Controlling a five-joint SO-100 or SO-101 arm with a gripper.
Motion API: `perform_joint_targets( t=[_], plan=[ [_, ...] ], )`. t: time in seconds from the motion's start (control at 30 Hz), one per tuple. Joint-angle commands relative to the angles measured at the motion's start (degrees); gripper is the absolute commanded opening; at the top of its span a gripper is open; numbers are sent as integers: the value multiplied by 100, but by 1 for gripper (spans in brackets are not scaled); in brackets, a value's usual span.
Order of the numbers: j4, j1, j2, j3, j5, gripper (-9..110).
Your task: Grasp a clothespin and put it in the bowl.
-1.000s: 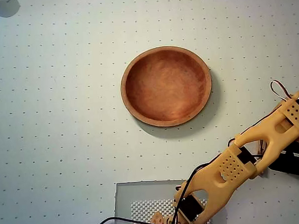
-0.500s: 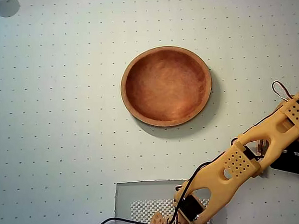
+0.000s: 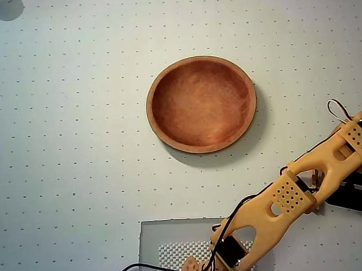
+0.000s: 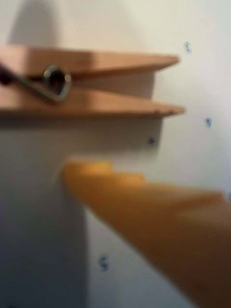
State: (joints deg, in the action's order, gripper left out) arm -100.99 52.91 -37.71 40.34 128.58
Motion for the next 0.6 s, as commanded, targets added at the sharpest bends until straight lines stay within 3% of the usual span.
perform_joint_targets(
  t=[0.0,0.23,0.57],
  plan=[
    [-105,-44,-149,-158,62,32],
    [-105,9,-158,97,18,31],
    [-105,35,-158,114,-9,13]
  ],
)
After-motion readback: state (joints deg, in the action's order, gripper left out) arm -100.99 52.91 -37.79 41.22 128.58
